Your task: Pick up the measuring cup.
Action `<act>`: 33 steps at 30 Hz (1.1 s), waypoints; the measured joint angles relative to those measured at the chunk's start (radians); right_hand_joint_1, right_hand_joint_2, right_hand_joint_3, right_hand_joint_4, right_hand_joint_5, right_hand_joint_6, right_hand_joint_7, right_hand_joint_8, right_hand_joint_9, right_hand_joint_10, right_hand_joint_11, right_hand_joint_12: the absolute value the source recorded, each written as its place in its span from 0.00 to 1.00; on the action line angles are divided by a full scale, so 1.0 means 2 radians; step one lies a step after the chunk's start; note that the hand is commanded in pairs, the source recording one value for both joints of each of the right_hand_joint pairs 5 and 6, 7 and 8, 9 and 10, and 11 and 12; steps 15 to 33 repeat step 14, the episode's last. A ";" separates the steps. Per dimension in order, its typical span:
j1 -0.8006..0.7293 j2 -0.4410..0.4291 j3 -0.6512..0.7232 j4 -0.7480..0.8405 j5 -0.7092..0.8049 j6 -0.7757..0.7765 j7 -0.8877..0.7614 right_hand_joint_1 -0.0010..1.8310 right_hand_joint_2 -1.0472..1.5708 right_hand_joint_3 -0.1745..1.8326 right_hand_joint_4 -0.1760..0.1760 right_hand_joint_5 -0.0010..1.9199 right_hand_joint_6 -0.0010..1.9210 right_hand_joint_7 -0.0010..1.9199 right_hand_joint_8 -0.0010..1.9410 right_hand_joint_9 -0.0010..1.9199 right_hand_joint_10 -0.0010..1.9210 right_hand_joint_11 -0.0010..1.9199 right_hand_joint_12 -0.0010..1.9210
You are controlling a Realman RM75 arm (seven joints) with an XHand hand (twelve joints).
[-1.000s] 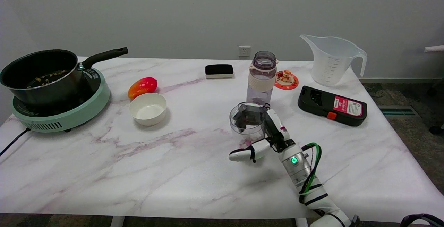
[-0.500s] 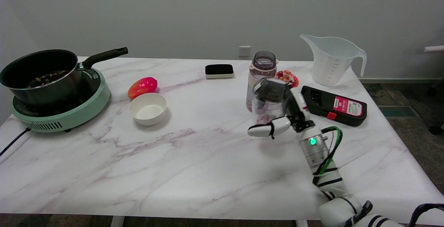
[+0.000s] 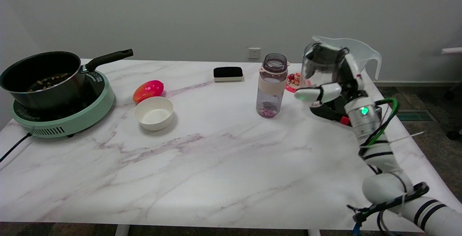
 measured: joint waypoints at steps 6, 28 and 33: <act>-0.008 0.021 0.064 0.045 0.012 -0.067 -0.007 0.67 0.99 0.23 0.50 1.00 1.00 1.00 0.99 0.92 0.92 0.79 0.79; -0.010 0.045 0.133 0.091 0.012 -0.165 -0.024 0.71 0.96 0.24 0.50 1.00 1.00 1.00 0.99 0.91 0.90 0.77 0.77; -0.010 0.045 0.133 0.091 0.012 -0.165 -0.024 0.71 0.96 0.24 0.50 1.00 1.00 1.00 0.99 0.91 0.90 0.77 0.77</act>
